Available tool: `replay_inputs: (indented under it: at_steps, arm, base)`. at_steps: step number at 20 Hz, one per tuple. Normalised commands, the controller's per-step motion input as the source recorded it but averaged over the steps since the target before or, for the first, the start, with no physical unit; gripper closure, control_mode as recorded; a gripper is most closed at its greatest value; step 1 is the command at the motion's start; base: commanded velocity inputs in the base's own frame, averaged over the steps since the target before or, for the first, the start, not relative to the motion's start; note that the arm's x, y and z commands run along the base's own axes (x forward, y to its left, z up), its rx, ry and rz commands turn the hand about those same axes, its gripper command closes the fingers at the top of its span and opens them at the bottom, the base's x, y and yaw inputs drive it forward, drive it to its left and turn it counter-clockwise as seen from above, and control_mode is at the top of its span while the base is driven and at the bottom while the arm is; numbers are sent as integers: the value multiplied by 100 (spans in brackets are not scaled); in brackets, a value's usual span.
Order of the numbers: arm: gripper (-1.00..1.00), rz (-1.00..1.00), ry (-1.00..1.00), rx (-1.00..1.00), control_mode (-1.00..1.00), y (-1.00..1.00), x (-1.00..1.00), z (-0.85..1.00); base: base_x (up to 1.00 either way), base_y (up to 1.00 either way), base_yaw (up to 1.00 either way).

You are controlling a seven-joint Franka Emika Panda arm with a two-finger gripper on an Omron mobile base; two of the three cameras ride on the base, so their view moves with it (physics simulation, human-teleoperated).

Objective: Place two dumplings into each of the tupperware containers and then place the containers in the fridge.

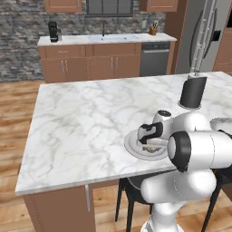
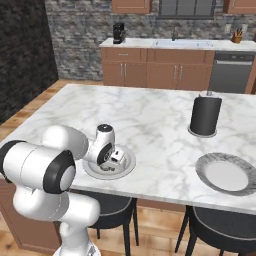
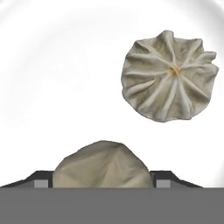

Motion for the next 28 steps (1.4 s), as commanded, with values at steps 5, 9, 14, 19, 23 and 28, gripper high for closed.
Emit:
replay_inputs:
  at_steps: [5,9,14,19,23,28]
  arm:
    - [100,0,4,0,-100,0,-22,56]
    - [100,0,10,0,-100,6,-39,93]
    - [100,1,5,-1,-100,4,-65,82]
    - [100,1,7,-2,-100,21,-81,57]
    - [100,0,5,0,-100,1,-78,23]
    - [100,0,2,0,-100,1,-52,23]
  base:
    - [0,0,0]
    - [0,0,0]
    - [0,0,0]
    - [0,0,0]
    - [0,0,0]
    - [0,0,0]
